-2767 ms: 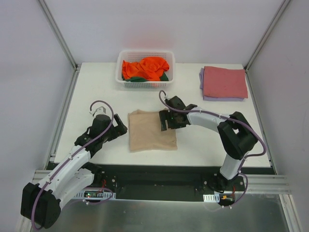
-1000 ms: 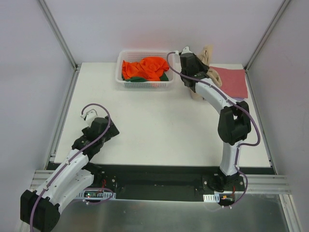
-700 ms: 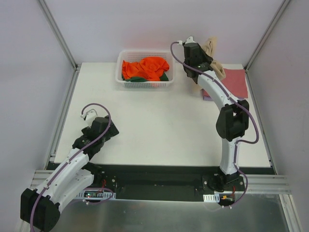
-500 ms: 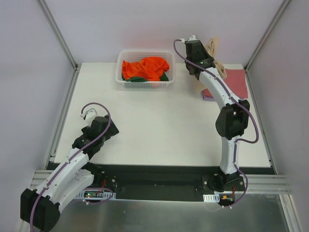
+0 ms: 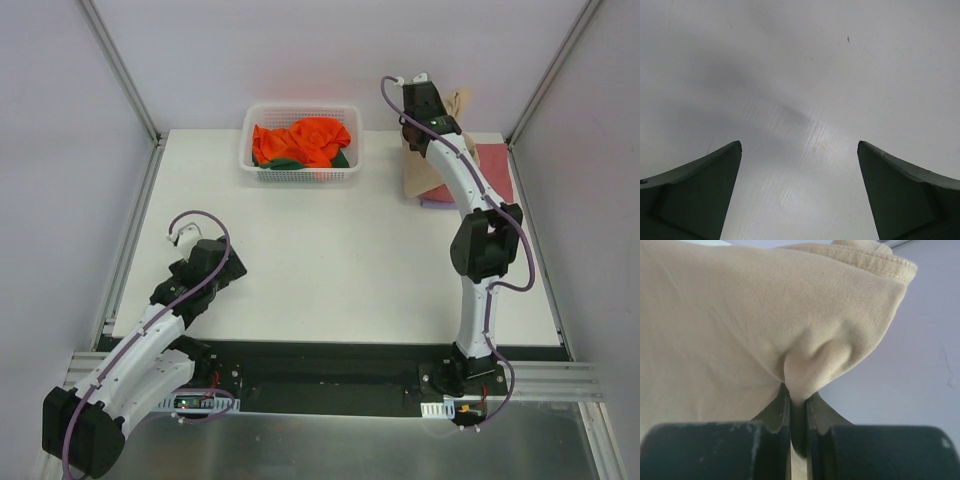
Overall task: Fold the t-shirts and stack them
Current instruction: Put the neatly folded tshirt into the corner of the board with the right arm
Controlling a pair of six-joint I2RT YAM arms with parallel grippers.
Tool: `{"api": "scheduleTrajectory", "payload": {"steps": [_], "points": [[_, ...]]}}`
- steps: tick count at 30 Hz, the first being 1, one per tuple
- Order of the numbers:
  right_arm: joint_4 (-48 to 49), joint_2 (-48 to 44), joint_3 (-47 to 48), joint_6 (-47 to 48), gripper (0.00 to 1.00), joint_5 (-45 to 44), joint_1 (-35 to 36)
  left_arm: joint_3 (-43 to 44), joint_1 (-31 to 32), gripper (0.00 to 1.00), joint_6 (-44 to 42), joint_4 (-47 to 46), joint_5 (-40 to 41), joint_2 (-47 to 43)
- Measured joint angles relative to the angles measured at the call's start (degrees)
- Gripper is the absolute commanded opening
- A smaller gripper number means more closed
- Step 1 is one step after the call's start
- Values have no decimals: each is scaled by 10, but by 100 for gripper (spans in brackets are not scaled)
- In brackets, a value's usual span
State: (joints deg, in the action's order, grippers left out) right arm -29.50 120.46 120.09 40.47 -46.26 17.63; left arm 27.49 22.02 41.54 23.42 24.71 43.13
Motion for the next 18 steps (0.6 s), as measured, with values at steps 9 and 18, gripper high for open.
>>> {"api": "scheduleTrajectory", "payload": {"steps": [9, 18], "points": [[-9, 24, 28, -24, 0, 17, -38, 4, 0, 99, 0, 0, 0, 7], [-12, 49, 56, -31, 0, 45, -70, 5, 0, 99, 0, 0, 0, 19]]}}
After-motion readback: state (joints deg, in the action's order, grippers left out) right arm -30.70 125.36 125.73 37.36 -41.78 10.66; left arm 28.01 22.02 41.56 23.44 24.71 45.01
